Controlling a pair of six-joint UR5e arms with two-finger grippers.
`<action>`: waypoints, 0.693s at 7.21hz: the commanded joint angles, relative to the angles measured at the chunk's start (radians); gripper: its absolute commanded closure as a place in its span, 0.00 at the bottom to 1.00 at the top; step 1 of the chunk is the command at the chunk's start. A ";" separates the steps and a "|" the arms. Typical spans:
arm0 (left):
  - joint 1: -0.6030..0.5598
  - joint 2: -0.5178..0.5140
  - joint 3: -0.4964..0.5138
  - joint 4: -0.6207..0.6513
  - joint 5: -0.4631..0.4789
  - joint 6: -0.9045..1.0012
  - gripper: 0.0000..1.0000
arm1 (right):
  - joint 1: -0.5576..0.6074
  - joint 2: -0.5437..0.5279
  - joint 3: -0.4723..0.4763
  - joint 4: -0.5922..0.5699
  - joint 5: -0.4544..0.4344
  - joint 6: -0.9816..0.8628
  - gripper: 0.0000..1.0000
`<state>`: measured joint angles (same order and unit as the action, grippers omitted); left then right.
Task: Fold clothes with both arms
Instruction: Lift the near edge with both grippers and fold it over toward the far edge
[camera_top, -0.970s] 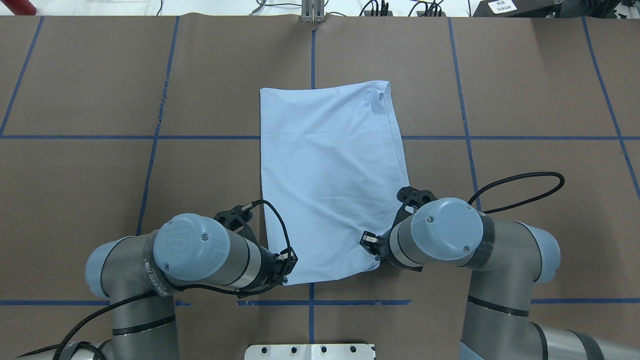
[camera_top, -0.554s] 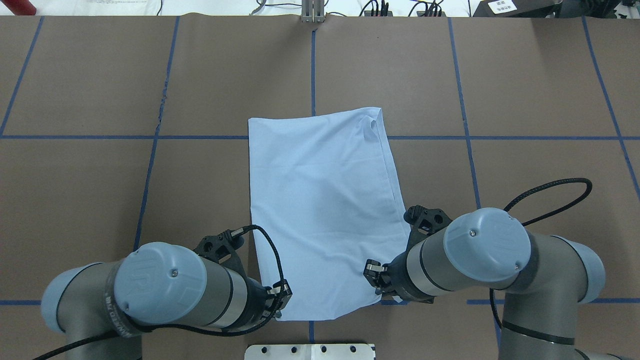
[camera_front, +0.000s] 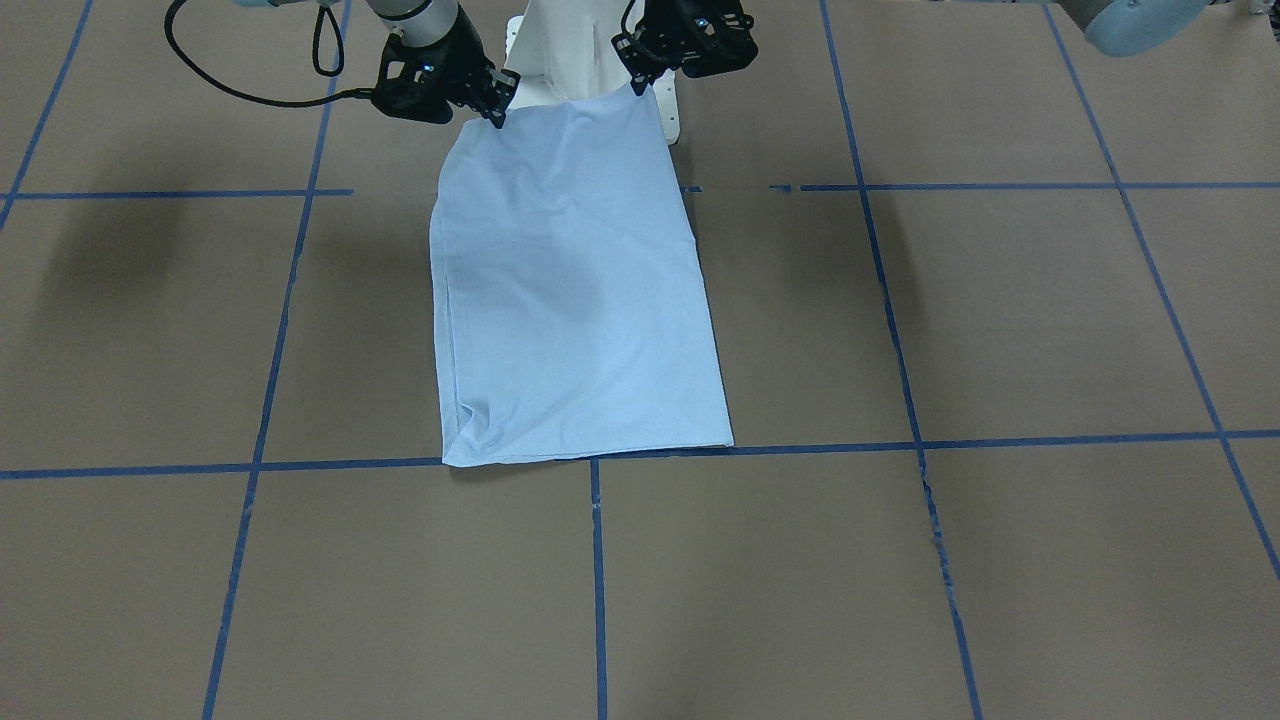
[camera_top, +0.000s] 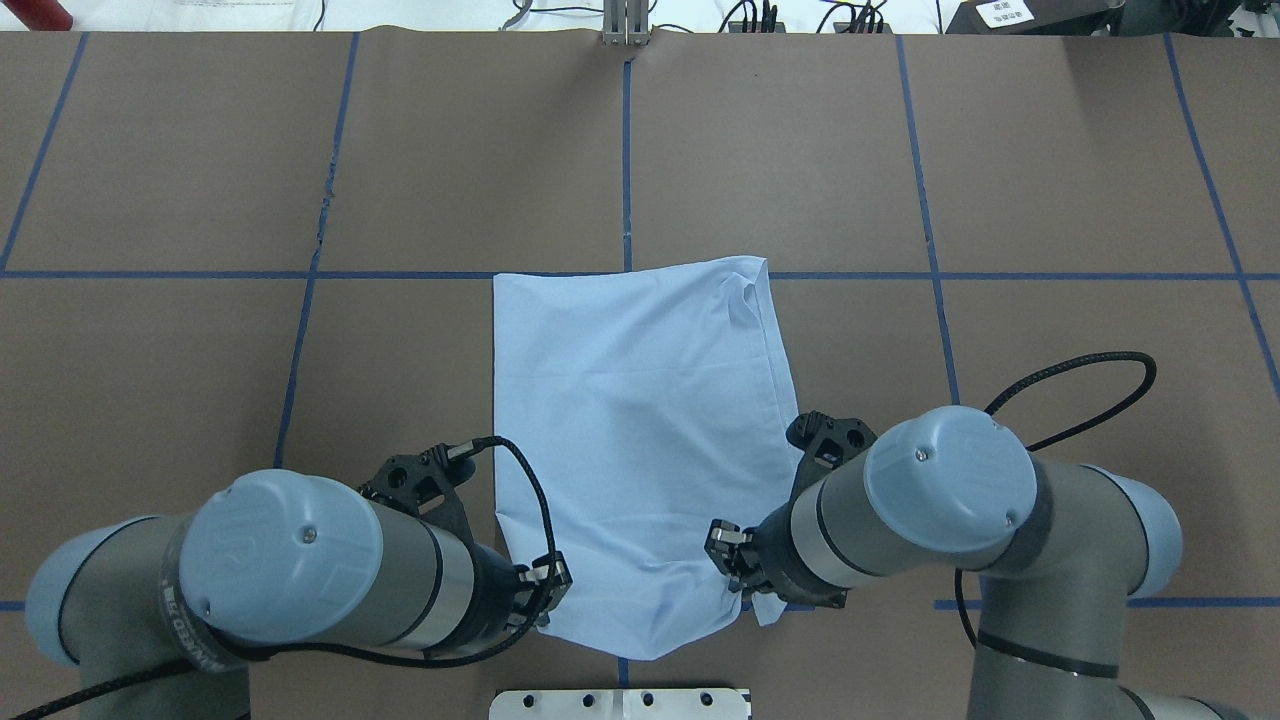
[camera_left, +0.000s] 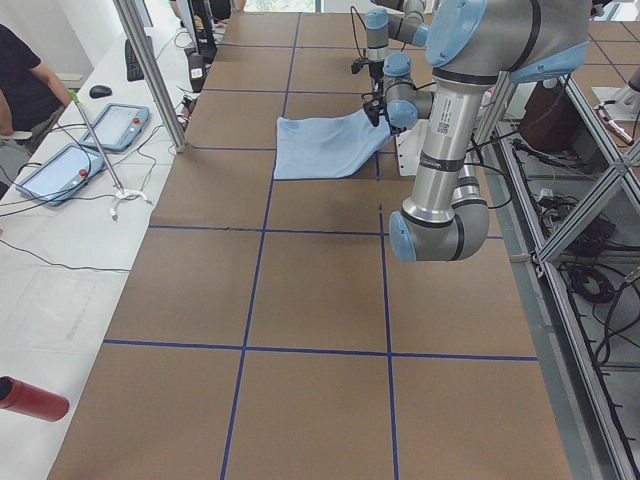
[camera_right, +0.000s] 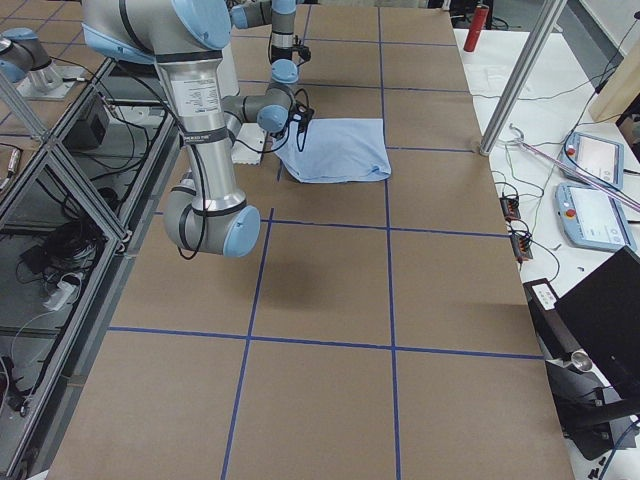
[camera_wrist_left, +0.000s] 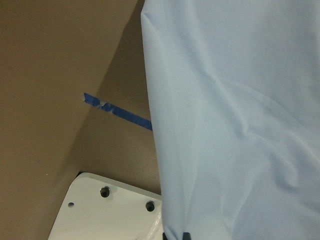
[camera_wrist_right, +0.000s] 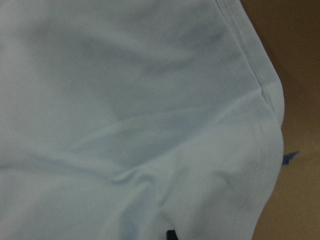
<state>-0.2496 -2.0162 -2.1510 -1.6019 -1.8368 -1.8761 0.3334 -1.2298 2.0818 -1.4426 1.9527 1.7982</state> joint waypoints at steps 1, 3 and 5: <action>-0.124 -0.033 0.087 -0.015 -0.004 0.107 1.00 | 0.134 0.088 -0.107 0.002 0.005 -0.006 1.00; -0.198 -0.085 0.201 -0.076 -0.004 0.115 1.00 | 0.203 0.177 -0.225 0.004 0.006 -0.006 1.00; -0.294 -0.128 0.334 -0.169 -0.007 0.144 1.00 | 0.287 0.275 -0.381 0.002 0.043 -0.037 1.00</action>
<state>-0.4842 -2.1107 -1.9065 -1.7125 -1.8421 -1.7542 0.5664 -1.0215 1.8042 -1.4392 1.9688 1.7811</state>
